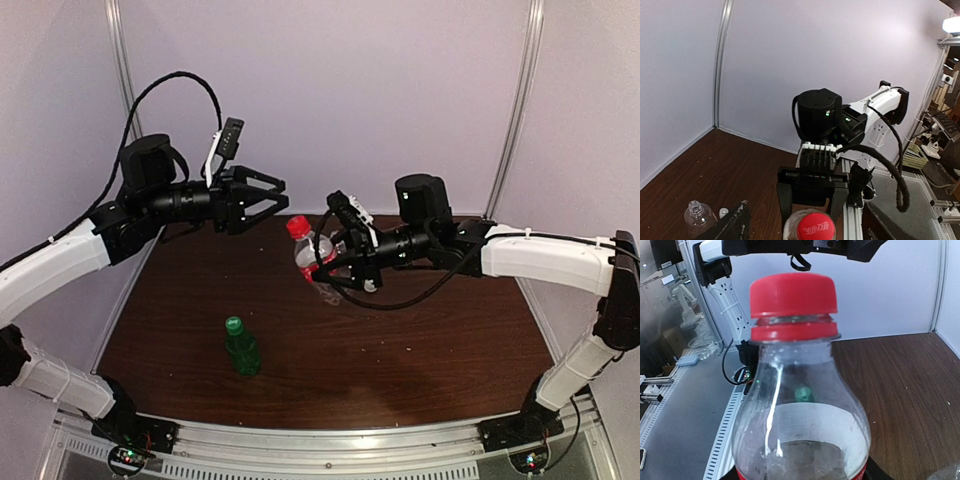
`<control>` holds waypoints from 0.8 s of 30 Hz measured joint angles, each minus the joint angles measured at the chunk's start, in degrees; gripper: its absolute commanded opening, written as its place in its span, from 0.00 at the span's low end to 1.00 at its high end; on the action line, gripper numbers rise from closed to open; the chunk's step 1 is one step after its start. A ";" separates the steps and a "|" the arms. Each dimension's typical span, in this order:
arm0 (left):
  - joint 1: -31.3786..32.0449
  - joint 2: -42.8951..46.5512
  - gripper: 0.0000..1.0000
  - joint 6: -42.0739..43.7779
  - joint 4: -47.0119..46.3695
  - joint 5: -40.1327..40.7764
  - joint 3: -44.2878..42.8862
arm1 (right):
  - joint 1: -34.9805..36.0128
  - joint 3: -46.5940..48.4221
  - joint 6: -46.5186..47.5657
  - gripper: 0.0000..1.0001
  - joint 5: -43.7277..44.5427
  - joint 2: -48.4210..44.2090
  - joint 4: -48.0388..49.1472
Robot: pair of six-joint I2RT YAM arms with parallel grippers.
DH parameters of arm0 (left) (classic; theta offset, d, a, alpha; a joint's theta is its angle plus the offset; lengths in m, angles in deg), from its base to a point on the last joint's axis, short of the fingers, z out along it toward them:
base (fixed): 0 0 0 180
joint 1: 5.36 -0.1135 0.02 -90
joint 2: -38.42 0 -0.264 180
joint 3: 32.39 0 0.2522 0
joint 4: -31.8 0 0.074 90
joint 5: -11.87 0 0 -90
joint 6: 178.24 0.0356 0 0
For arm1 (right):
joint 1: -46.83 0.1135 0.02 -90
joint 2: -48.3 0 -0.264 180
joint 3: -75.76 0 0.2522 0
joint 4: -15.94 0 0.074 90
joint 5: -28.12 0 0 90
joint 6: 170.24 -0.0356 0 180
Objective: Unscrew the bottle caps
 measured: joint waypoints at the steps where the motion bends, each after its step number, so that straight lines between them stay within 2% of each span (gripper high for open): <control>1: 0.02 -0.07 0.78 0.28 -0.39 -2.54 0.00 | 0.00 0.33 -0.20 0.36 -1.51 0.00 -0.17; 6: 0.09 -0.76 0.78 0.63 -4.11 -11.69 0.04 | -0.02 2.03 -1.86 0.36 -8.02 0.13 1.14; 13: 1.11 -2.91 0.71 0.59 -5.86 -15.30 0.07 | -0.02 2.97 -5.22 0.36 -12.81 1.97 4.13; 19: 2.99 -5.11 0.56 0.68 -5.84 -15.85 0.07 | -0.02 3.21 -6.95 0.36 -14.36 3.26 5.20; 24: 3.43 -5.64 0.36 0.70 -5.84 -16.02 0.07 | -0.02 3.21 -7.78 0.35 -14.58 3.26 6.14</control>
